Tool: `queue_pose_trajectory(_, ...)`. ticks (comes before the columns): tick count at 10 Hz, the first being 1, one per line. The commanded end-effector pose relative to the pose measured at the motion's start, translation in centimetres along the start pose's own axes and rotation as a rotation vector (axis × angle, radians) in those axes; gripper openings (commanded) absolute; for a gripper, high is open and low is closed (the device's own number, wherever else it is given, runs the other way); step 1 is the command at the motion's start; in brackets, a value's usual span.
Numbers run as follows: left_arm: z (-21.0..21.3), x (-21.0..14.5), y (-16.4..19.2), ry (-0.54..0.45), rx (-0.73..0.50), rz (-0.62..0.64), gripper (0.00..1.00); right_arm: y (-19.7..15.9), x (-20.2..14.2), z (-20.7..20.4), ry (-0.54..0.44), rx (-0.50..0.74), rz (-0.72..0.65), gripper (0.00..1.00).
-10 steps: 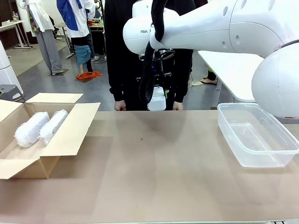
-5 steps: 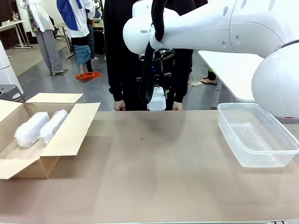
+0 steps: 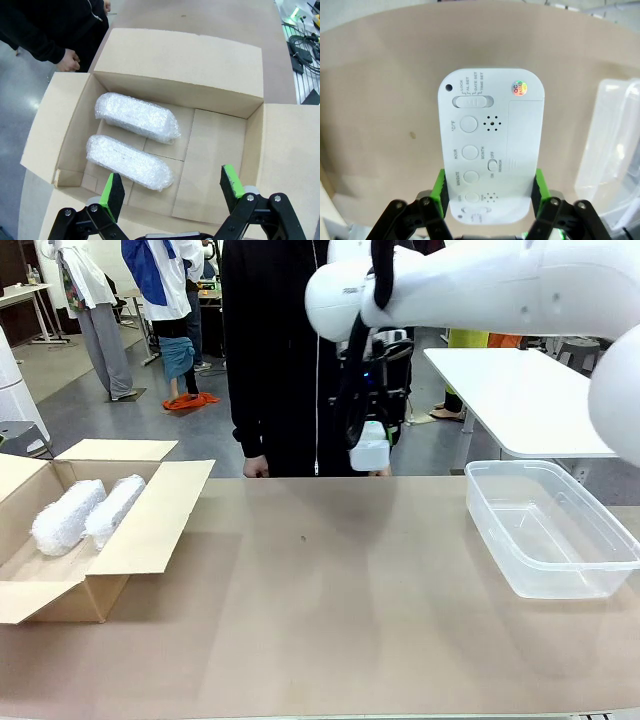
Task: Separate and place wrapped and unwrapped clocks.
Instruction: If the picked Digital clock is wrapped, place it in the Package Box ; if not, place it in the Organizing box.
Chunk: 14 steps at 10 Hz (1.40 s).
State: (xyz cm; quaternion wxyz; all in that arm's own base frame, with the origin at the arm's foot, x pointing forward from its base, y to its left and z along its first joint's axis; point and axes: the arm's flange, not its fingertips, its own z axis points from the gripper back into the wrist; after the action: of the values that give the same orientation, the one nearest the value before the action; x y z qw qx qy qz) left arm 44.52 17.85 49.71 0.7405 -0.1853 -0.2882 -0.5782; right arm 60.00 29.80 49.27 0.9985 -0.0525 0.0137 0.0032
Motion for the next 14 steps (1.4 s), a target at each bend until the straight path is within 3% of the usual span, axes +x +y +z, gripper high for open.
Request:
queue_pose_trajectory(1, 0.1, 0.0, 0.0, -0.012, -0.001, -0.005, 1.0, -3.8, -1.4, -0.6, 0.0, 0.033, -0.003, 0.78)
queue_pose_trajectory(7, 0.1, 0.0, 0.0, -0.012, -0.001, -0.005, 1.0, -15.1, -1.9, -1.8, 0.05, 0.049, -0.043, 0.78)
queue_pose_trajectory(14, 0.1, 0.0, 0.0, -0.012, -0.001, -0.005, 1.0, -24.0, -5.4, -3.6, 0.065, 0.091, -0.087, 0.78)
